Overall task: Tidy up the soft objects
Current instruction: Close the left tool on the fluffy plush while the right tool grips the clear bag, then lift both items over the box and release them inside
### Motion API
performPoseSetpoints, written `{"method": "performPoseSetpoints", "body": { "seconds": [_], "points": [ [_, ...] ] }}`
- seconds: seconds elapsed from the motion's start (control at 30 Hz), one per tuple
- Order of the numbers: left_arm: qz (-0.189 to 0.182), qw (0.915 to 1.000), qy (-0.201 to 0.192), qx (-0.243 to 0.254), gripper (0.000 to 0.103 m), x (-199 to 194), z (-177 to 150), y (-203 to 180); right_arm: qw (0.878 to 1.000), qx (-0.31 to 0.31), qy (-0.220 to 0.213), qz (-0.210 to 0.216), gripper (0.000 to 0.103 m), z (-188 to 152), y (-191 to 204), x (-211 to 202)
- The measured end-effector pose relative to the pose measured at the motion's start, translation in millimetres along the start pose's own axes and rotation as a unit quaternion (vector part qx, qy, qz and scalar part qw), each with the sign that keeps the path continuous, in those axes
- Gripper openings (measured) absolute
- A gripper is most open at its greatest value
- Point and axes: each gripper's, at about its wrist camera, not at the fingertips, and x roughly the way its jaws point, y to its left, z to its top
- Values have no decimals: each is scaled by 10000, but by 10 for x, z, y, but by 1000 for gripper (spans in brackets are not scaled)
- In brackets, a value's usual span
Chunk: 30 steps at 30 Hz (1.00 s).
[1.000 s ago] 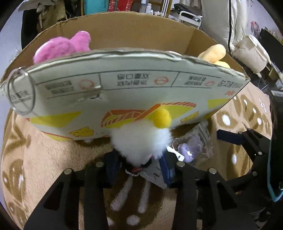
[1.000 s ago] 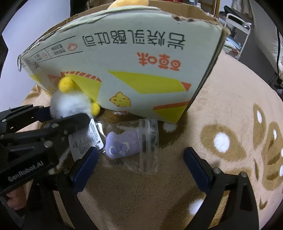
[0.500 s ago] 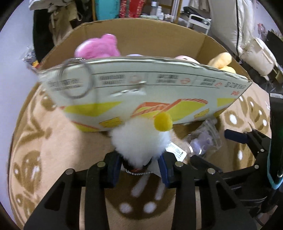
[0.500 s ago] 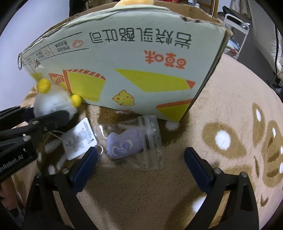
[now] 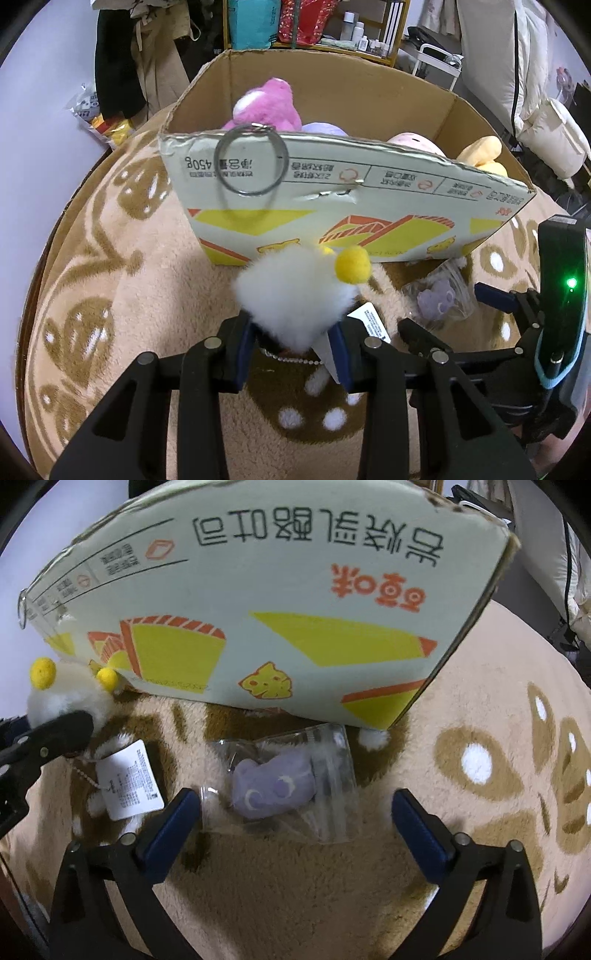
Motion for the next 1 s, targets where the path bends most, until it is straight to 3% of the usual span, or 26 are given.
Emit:
{"method": "performPoseSetpoints", "body": {
  "seconds": [0.13,0.33,0.6,0.8,1.0],
  "points": [
    [-24,10000,-28,-61,35,-8,-22,57,9999,35,-51,-93,102,-5,-12,-20],
    [6,9997,-196,-114,34,-65,-72,40,9989,442,-128,27,81,22,-181,-102],
    [-154,9988,-432,-148,33,-218,-107,28,9994,271,-215,50,80,8,-97,-211],
    [-234,9974,-617,-296,33,-357,-116,92,9979,287,-526,252,80,-44,-270,-461],
    [-63,9958,-868,-268,33,-544,-168,79,9950,302,-839,459,80,-58,-307,-771]
  ]
}}
